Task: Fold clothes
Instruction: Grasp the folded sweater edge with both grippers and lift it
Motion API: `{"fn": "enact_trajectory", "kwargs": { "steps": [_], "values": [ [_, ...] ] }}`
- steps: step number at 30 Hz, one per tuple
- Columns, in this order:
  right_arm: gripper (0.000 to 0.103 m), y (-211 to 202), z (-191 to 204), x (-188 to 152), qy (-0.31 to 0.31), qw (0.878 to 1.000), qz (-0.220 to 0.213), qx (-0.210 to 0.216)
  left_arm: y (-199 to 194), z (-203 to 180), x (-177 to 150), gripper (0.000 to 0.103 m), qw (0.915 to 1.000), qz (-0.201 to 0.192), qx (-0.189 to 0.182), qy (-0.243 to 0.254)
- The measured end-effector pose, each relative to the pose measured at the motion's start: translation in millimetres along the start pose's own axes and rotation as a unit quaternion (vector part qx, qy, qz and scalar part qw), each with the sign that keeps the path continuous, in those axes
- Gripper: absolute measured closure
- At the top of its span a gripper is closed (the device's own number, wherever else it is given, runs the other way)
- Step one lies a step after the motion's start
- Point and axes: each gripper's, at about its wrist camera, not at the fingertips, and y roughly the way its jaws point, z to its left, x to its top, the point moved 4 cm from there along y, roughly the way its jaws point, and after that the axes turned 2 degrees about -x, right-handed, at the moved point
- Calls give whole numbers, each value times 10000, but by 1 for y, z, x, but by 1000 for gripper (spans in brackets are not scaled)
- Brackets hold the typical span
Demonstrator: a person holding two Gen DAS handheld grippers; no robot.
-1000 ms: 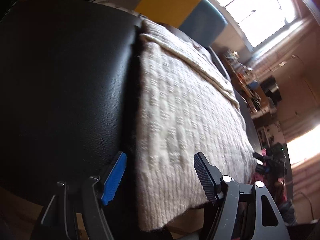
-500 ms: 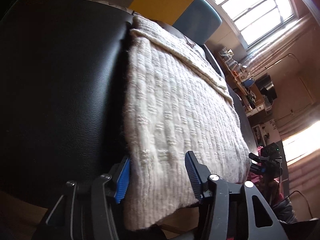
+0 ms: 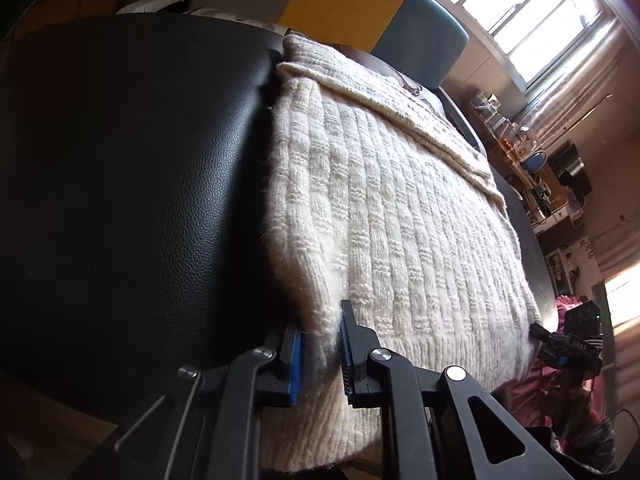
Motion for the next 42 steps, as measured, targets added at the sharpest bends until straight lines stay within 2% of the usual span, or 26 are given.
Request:
{"fn": "enact_trajectory", "kwargs": {
  "steps": [1,5,7,8,9,10,16,22,25,27,30,33,37,42],
  "values": [
    [79,-2,0,0,-7,10000,-20,52,0,-2,0,86,10000,-27,37,83],
    [79,-4,4,-2,-128,9999,45,9,2,-9,-1,79,9994,-146,81,314],
    [79,-4,8,-5,-282,9995,96,-111,2,-11,-1,80,9991,-169,121,368],
    [82,-3,11,-5,-383,9989,110,-247,2,-11,-1,87,9990,-171,200,366],
    [88,-1,13,-6,-380,9986,102,-350,2,-9,0,91,9995,-155,79,263],
    [90,2,15,-7,-378,9982,93,-453,2,-7,0,92,9998,-140,-42,160],
    [90,-4,20,-16,-502,9961,56,-724,-6,1,-11,93,9986,-12,-503,-148],
    [90,-16,23,-31,-473,9981,95,-394,-20,6,-22,93,9970,174,-737,-180],
    [90,-22,24,-38,-481,9985,143,-219,-32,4,-27,93,9948,214,-980,-174],
    [90,-33,18,-40,-388,9991,154,-90,-40,3,-28,93,9919,216,-1232,-230],
    [90,-60,15,-36,-256,9990,56,359,-54,-4,-26,93,9852,188,-1688,-244],
    [90,-68,22,-31,-221,9973,39,702,-62,-14,-17,93,9800,141,-1975,-205],
    [90,-70,24,-19,-177,9963,-32,845,-65,-19,4,93,9724,51,-2306,-363],
    [90,-62,36,-4,-95,9950,-133,986,-64,-24,31,93,9681,-51,-2467,-426]
  ]
}}
